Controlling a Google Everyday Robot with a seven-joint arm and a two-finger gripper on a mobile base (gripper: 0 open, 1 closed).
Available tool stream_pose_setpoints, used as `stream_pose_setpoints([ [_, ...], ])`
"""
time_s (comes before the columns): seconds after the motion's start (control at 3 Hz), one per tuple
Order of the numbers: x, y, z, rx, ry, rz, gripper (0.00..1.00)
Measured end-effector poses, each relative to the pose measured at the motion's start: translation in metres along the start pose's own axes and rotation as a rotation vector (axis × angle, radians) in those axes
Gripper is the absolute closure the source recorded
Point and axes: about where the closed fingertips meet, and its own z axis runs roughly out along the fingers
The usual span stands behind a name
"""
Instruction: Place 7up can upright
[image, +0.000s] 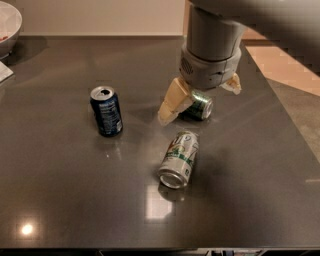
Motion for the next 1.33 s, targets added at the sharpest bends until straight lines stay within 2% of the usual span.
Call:
stream_pose_setpoints([
  [0.33,0.006,0.012,0.008,-0.018,0.040,0.056,0.00],
  [1.0,0.020,0.025,0.036,-0.013,0.119,0.258,0.00],
  [1.33,0.026,0.034,0.051,-0.011,0.156,0.339,0.00],
])
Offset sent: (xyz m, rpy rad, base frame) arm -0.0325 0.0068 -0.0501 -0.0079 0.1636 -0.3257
